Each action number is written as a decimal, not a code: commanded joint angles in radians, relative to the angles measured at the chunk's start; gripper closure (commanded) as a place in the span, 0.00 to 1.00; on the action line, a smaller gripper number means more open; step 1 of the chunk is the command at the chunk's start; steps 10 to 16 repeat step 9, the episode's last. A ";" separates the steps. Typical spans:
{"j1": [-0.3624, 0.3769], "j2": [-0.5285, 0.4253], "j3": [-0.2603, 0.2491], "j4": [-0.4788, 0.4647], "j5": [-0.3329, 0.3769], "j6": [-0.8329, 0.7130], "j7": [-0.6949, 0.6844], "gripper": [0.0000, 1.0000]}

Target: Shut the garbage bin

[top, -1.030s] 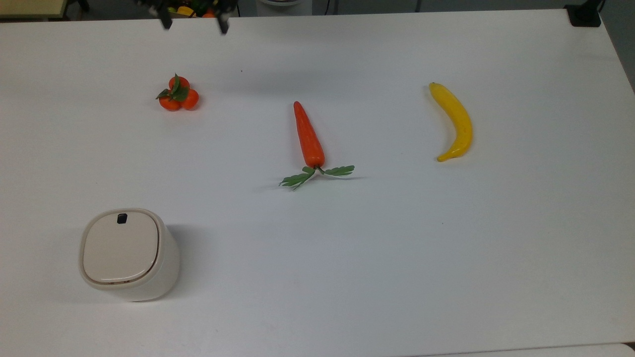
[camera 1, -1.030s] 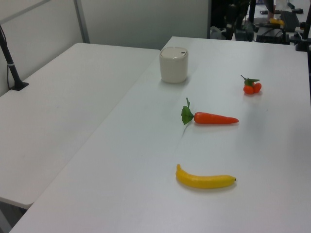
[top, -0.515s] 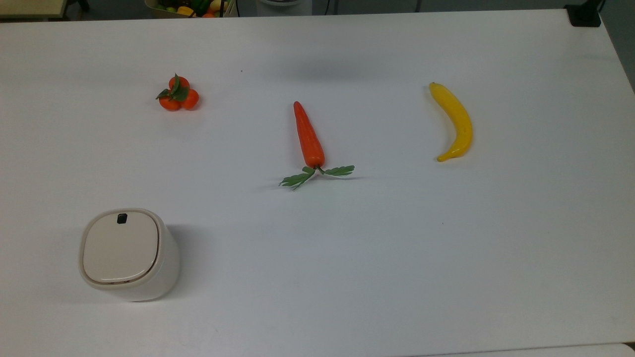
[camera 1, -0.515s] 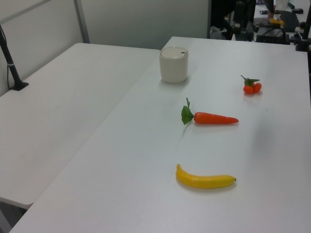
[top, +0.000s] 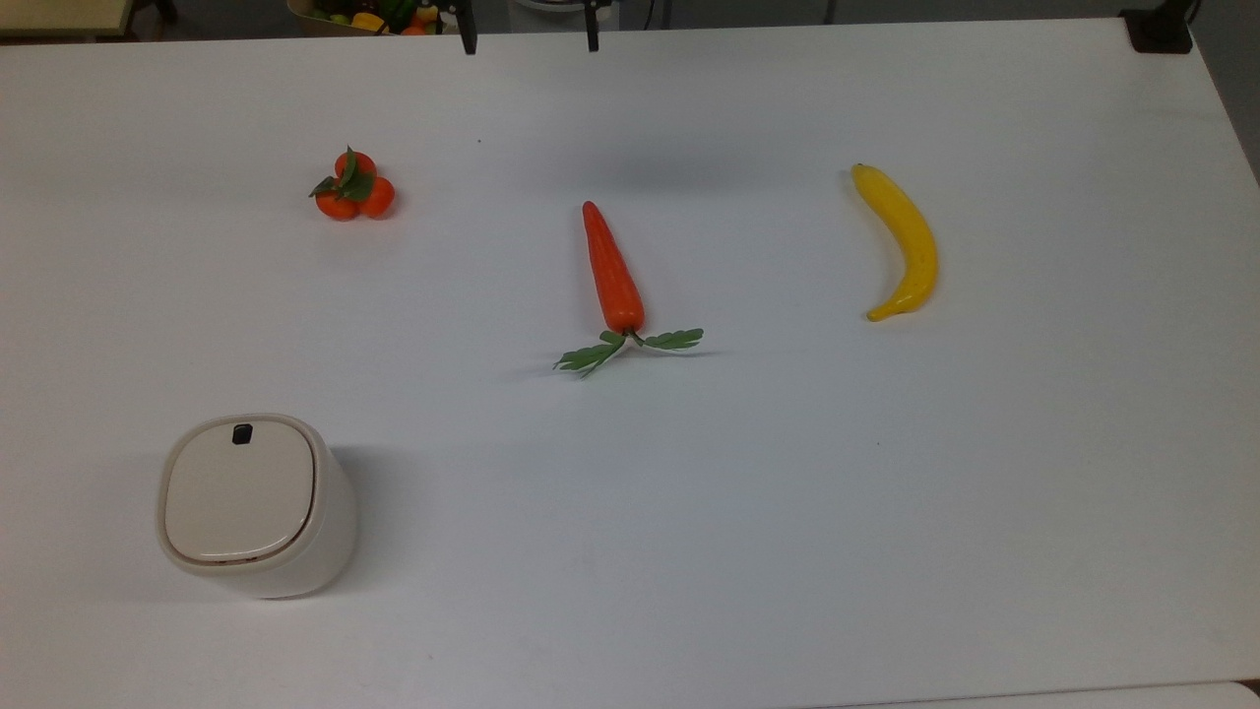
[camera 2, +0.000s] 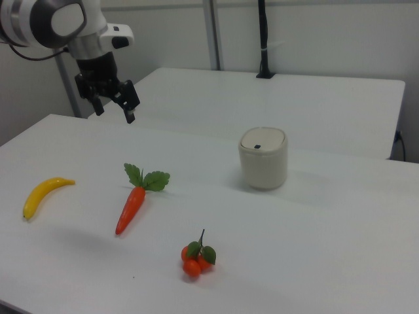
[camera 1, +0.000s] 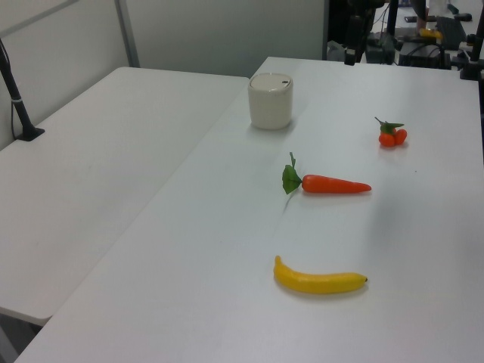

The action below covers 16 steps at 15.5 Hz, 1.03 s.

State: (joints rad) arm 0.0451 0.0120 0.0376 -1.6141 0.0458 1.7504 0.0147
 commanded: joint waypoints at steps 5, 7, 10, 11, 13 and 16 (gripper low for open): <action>0.019 -0.014 -0.047 -0.032 -0.020 0.032 -0.093 0.00; 0.019 -0.015 -0.045 -0.032 -0.020 0.026 -0.087 0.00; 0.019 -0.015 -0.047 -0.030 -0.020 0.026 -0.087 0.00; 0.019 -0.015 -0.047 -0.030 -0.020 0.026 -0.087 0.00; 0.019 -0.015 -0.047 -0.030 -0.020 0.026 -0.087 0.00; 0.019 -0.015 -0.047 -0.030 -0.020 0.026 -0.087 0.00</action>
